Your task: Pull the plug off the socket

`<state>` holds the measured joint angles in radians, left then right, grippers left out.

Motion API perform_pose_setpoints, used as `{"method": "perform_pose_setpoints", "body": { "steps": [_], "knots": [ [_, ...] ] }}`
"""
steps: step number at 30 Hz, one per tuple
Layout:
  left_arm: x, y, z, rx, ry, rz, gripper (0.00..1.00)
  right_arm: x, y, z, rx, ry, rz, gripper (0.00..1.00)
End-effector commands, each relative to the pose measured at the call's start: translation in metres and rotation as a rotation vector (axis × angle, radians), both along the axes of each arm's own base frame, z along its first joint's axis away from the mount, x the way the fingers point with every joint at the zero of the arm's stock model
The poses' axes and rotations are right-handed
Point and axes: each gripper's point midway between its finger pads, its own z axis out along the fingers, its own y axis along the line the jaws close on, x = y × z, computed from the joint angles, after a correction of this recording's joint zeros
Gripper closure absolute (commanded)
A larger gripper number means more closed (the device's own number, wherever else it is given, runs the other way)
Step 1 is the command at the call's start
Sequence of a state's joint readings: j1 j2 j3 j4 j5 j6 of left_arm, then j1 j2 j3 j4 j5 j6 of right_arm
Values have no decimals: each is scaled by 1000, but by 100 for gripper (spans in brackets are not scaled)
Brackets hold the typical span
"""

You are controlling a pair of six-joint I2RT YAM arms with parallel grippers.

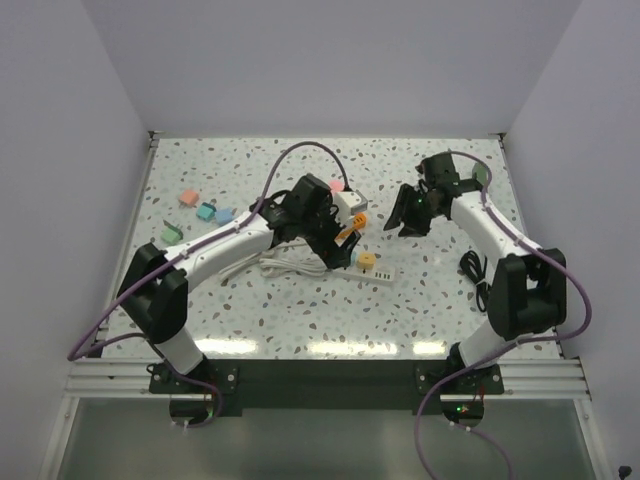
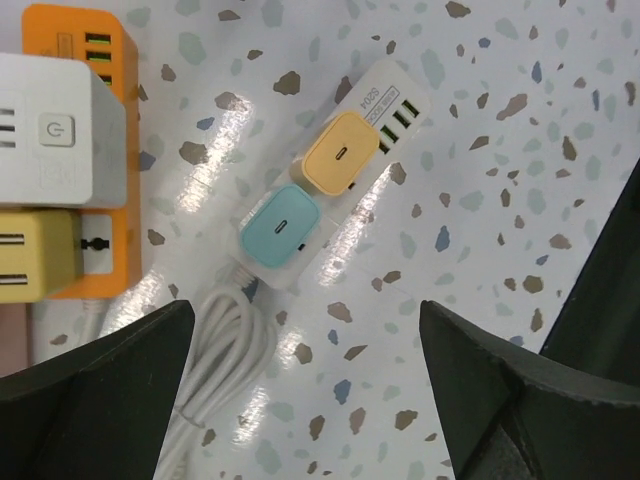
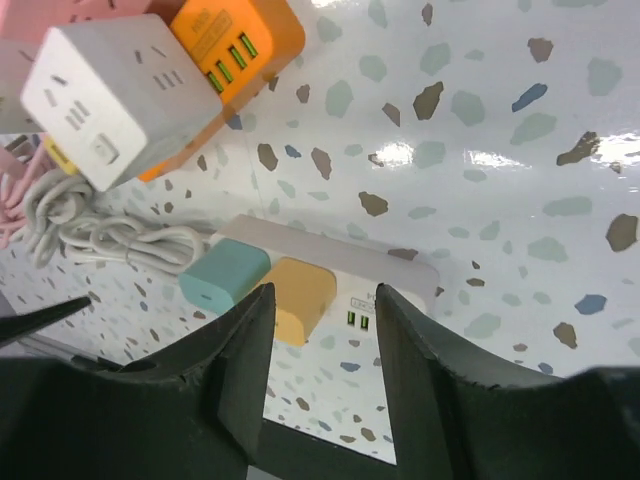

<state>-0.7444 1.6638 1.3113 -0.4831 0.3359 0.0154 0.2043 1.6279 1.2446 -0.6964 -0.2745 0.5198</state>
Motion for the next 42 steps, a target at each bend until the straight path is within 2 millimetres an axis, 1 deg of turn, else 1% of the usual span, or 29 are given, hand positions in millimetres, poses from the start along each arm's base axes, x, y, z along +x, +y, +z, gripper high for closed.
{"method": "perform_pose_setpoints", "body": {
  "steps": [1, 3, 5, 6, 7, 9, 10, 12, 15, 16, 18, 22, 23, 25, 26, 28, 29, 30, 31, 32, 33, 34, 35, 36, 37, 38, 39, 40, 42],
  "knots": [
    [17, 7, 3, 100, -176, -127, 0, -9, 3, 39, 43, -82, 0, 47],
    [21, 7, -6, 126, -230, -205, 0, -23, 5, 45, 69, -79, 13, 46],
    [23, 4, -12, 130, -243, -250, 0, -30, 6, 49, 95, -91, 6, 45],
    [25, -1, -20, 133, -226, -263, 0, -37, 6, 47, 102, -84, 2, 44],
    [24, -4, -23, 128, -218, -285, 1, -42, 7, 54, 115, -105, 0, 44],
    [25, -15, -30, 122, -219, -325, 3, -50, 5, 55, 122, -102, -8, 44],
    [27, -18, -32, 121, -221, -329, 4, -55, 4, 60, 126, -113, -13, 44],
    [28, -26, -34, 112, -229, -339, 5, -61, 2, 59, 122, -106, -18, 44],
    [23, -30, -55, 130, -195, -358, 7, -70, -3, 57, 102, -98, -30, 44],
    [21, -32, -58, 128, -189, -366, 8, -72, -3, 56, 100, -95, -29, 44],
    [14, -35, -65, 118, -166, -379, 14, -77, -6, 53, 93, -90, -45, 47],
    [3, -41, -69, 98, -143, -389, 24, -83, -8, 45, 94, -76, -66, 52],
    [-1, -44, -68, 84, -130, -390, 29, -83, -8, 42, 96, -71, -72, 53],
    [-7, -46, -69, 86, -115, -386, 36, -86, -9, 33, 92, -51, -87, 54],
    [-9, -46, -70, 89, -109, -383, 45, -87, -10, 30, 91, -44, -92, 55],
    [-15, -45, -71, 87, -85, -374, 53, -89, -12, 21, 86, -24, -118, 55],
    [-16, -44, -72, 87, -78, -369, 58, -89, -12, 18, 87, -16, -127, 55],
    [-20, -44, -73, 84, -72, -364, 61, -92, -13, 12, 89, 1, -137, 54],
    [-22, -42, -73, 82, -55, -349, 65, -92, -12, 11, 99, 7, -152, 51],
    [-24, -42, -75, 86, -40, -339, 73, -93, -12, 8, 101, 17, -165, 49],
    [-26, -41, -76, 92, -29, -328, 78, -95, -12, 5, 108, 29, -180, 47],
    [-29, -41, -76, 96, -6, -299, 82, -94, -11, 6, 130, 30, -206, 46],
    [-31, -37, -80, 108, 9, -279, 89, -94, -12, 5, 134, 37, -232, 45],
    [-29, -39, -73, 90, -5, -251, 94, -95, -13, 1, 142, 53, -262, 43],
    [-29, -38, -70, 81, 6, -209, 99, -93, -11, 3, 174, 61, -295, 42],
    [-29, -33, -72, 88, 7, -180, 100, -93, -9, 3, 194, 71, -309, 41],
    [-25, -36, -60, 61, -15, -150, 100, -93, -8, 3, 204, 78, -317, 39],
    [-25, -36, -58, 51, 3, -108, 100, -88, -6, 6, 224, 60, -323, 39],
    [-24, -38, -49, 27, 3, -87, 100, -87, -3, 7, 254, 54, -330, 39]
  ]
}}
